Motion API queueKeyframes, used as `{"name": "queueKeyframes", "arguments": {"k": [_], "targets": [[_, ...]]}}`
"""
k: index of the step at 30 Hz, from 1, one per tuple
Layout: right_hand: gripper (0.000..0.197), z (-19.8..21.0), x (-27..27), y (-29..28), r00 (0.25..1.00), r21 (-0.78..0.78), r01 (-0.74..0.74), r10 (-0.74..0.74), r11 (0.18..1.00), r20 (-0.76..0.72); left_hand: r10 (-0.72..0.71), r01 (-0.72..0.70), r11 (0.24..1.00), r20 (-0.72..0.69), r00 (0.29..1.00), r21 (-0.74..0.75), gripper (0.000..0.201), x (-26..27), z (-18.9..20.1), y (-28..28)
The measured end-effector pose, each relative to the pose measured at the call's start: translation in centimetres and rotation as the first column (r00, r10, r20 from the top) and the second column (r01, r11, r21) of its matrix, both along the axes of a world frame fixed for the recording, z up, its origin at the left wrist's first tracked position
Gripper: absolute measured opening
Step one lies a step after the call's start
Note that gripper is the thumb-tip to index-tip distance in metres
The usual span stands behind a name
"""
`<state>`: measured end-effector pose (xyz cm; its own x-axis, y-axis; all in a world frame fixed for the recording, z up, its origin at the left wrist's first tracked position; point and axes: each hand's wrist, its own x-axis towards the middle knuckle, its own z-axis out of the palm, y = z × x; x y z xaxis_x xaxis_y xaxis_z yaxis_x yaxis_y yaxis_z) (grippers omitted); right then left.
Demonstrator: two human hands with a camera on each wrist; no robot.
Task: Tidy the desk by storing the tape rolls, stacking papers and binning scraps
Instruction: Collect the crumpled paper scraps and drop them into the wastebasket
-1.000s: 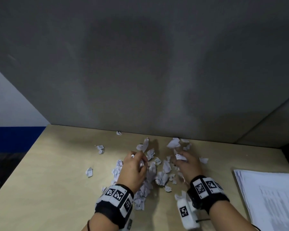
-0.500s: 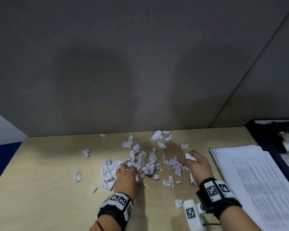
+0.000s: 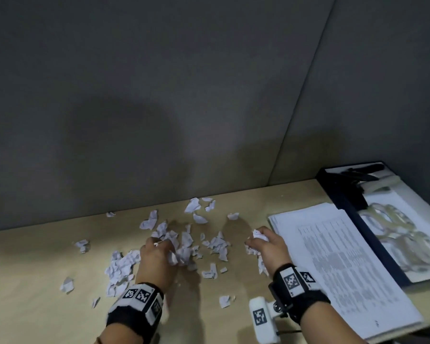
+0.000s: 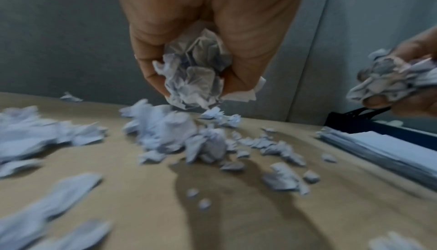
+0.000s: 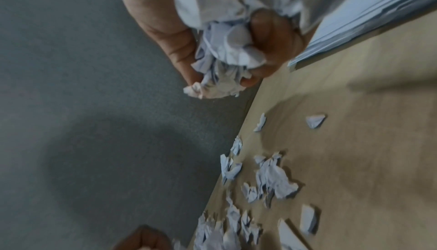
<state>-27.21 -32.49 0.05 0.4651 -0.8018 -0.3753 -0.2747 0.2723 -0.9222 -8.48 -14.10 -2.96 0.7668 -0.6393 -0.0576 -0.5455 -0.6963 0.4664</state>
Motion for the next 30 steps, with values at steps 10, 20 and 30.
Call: {"name": "queueKeyframes", "arguments": {"k": [10,20,30], "targets": [[0.012,0.4,-7.4,-3.7,0.994,0.092,0.097,-0.100,0.991,0.035,-0.238,0.234,0.959,-0.005,0.971,-0.160,0.020,-9.0,2.3,-9.3],[0.015,0.1,-19.7,-9.1,0.903,0.222,0.392,-0.419,0.893,0.091,-0.489,0.472,0.867,-0.095,0.867,-0.160,0.024,-19.7,4.1,-19.6],[0.021,-3.2,-32.9,-11.6,0.703,0.300,0.672,-0.711,0.677,0.029,-0.726,0.691,0.687,-0.183,0.663,-0.225,0.023,-32.6,4.1,-27.3]]}}
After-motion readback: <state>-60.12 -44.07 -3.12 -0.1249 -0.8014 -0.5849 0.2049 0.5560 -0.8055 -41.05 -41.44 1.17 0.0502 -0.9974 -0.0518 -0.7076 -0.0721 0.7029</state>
